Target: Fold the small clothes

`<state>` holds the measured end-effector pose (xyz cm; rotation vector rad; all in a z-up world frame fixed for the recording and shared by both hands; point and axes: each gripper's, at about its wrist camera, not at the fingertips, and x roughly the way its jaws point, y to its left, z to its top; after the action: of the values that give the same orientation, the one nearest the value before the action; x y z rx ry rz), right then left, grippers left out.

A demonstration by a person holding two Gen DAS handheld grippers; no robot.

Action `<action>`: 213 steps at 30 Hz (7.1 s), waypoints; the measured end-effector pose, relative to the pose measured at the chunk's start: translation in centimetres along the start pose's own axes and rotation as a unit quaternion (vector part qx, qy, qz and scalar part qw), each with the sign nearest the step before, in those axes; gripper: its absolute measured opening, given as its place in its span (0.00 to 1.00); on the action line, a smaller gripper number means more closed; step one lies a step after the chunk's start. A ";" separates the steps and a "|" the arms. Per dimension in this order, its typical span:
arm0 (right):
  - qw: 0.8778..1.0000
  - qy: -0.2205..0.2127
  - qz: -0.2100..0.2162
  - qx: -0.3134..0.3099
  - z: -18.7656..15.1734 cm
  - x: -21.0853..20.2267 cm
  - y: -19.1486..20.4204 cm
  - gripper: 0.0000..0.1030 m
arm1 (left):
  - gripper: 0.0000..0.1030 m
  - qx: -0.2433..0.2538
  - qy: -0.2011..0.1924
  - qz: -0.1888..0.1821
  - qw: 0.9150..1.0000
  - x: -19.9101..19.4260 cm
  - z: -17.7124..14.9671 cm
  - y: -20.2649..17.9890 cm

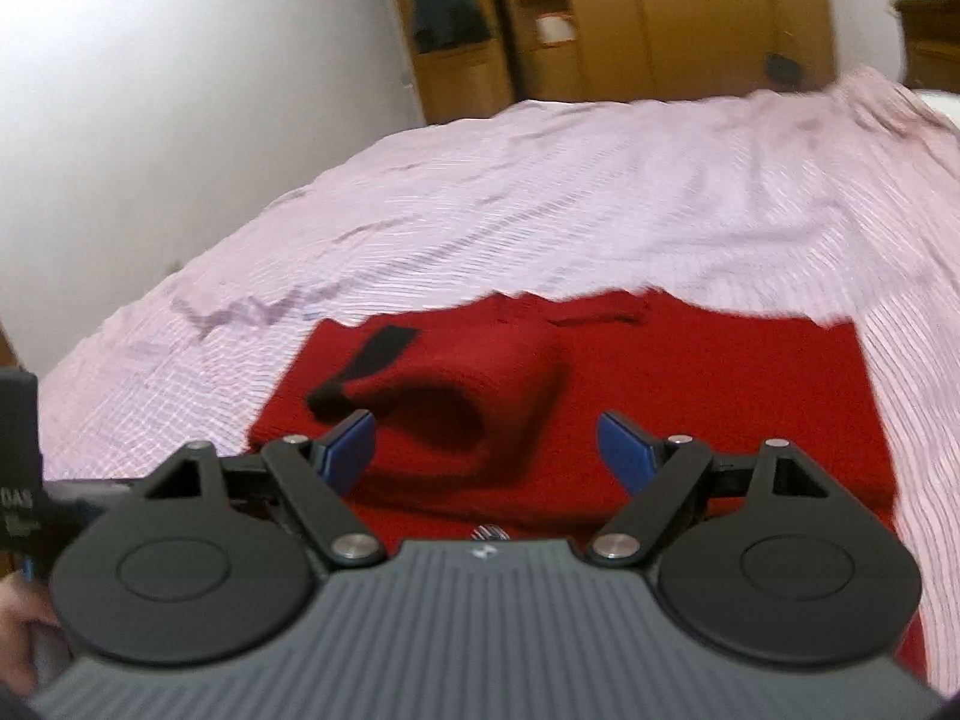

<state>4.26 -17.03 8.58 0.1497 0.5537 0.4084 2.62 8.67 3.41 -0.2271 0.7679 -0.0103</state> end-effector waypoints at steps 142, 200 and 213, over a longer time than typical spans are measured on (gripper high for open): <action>0.939 0.145 -0.027 -0.310 -15.3 -10.8 -1.0 0.72 | 0.81 0.138 0.020 -0.039 0.989 -7.5 -7.2 -3.7; 0.972 0.054 -0.097 -0.206 -8.3 -8.4 -1.0 0.81 | 0.95 0.265 -0.024 -0.116 0.957 -14.5 -11.8 -6.1; 0.976 0.045 -0.104 -0.187 -9.5 -8.6 -2.1 0.81 | 0.89 0.286 -0.032 0.050 0.956 -10.1 -13.1 -4.9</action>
<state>-6.76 -22.27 4.21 -0.2888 0.5653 0.3099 -13.33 2.24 2.26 0.3615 0.6816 -0.1286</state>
